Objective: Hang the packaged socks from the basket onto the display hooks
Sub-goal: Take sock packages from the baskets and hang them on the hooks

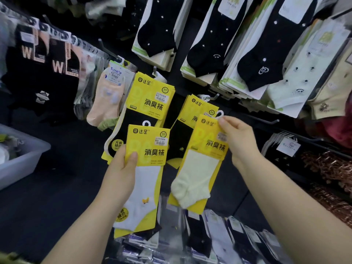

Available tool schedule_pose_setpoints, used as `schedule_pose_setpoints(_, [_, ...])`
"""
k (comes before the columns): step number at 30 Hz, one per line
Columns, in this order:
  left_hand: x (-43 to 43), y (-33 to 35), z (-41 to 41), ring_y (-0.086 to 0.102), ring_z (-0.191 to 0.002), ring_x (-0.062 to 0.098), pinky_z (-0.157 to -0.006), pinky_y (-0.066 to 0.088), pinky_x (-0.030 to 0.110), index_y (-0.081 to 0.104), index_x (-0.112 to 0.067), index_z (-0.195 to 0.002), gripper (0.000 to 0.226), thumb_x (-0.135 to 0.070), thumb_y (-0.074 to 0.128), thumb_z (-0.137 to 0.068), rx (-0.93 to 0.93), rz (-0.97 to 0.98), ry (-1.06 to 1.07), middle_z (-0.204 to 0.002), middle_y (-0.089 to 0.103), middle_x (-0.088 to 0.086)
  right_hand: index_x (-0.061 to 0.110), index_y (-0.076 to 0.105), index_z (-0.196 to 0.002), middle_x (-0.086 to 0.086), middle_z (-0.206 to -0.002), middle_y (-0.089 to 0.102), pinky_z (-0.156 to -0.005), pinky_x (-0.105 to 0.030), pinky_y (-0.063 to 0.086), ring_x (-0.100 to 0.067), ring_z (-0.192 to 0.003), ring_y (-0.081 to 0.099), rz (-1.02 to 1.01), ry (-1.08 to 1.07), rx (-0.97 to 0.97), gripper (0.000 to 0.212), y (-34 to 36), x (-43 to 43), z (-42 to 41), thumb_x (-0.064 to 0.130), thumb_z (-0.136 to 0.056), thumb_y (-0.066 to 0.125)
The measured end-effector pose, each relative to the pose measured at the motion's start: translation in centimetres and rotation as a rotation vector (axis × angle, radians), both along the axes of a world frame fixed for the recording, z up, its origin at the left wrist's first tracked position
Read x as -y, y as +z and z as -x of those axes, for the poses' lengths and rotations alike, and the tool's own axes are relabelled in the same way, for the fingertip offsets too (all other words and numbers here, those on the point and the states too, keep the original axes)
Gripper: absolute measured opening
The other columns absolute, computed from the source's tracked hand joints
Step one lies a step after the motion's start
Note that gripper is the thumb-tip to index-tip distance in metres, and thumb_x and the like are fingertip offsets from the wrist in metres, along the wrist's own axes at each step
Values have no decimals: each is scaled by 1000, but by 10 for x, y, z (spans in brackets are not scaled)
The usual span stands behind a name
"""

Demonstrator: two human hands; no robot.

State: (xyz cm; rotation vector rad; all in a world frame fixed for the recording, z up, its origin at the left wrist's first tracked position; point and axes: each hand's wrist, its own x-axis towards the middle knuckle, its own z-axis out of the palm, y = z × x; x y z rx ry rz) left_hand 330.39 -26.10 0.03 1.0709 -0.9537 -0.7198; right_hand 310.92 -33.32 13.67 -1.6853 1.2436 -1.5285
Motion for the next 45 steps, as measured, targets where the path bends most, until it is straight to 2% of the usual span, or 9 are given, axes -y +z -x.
schedule_pose_setpoints(12, [3,-4,4,60,-81,-13,-69,41,20,58,-37,-101,23,-26,38,-101,0,2,-53,-92,68,-26,22,68,-74,-8,-89,69,-78,-39,57,-23,-77,64,-75,-125,14,14,30,72,-32,15,-86,68])
schedule_pose_setpoints(14, [3,-4,5,62,-86,-7,-73,44,23,59,-39,-97,25,-24,39,-101,-39,-7,-77,-89,68,-25,18,70,-84,-8,-94,69,-71,-33,58,-20,-73,65,-58,-168,80,4,27,77,-34,15,-83,72])
schedule_pose_setpoints(19, [2,-2,8,61,-92,17,-83,46,37,56,-39,-89,26,-20,40,-98,-76,-49,-122,-86,67,-10,19,51,-117,-7,-127,47,-90,-36,48,-25,-114,49,-33,-456,-88,42,13,65,-33,22,-81,72])
schedule_pose_setpoints(22, [1,0,11,61,-92,19,-79,46,37,50,-32,-97,15,-21,40,-100,-51,-30,-151,-92,66,-5,19,59,-99,4,-103,59,-64,-10,46,-10,-91,55,7,-128,-177,13,-8,22,-42,24,-88,63])
schedule_pose_setpoints(26, [-2,4,18,63,-96,15,-82,48,35,52,-34,-103,16,-21,42,-101,1,25,-206,-97,68,-8,28,68,-87,12,-94,67,-61,-8,45,5,-78,61,-18,219,-422,12,-30,-23,-51,38,-89,61])
schedule_pose_setpoints(30, [-4,8,23,65,-93,2,-82,49,30,53,-37,-103,21,-18,44,-99,49,84,-228,-95,70,-18,23,73,-85,7,-88,71,-60,-10,50,2,-75,65,-49,263,-175,6,-26,-39,-49,21,-87,67])
schedule_pose_setpoints(34, [-2,6,24,66,-97,14,-87,50,40,56,-32,-105,21,-15,46,-98,78,105,-239,-97,71,-8,18,74,-87,-6,-94,72,-82,-38,56,-24,-92,68,-167,336,-58,7,-22,-43,-42,14,-84,69])
schedule_pose_setpoints(37, [0,2,27,63,-101,6,-86,50,23,55,-34,-112,28,-11,48,-98,110,96,-255,-104,68,-10,17,72,-84,-9,-99,70,-88,-47,54,-25,-91,66,-195,290,18,5,-16,-38,-36,16,-86,67])
schedule_pose_setpoints(45, [2,-6,23,52,-113,3,-88,38,15,51,-34,-120,34,-12,53,-94,159,23,-231,-119,57,-14,20,66,-77,3,-75,68,-69,-34,54,-16,-72,63,-15,36,216,16,29,14,-21,13,-90,62])
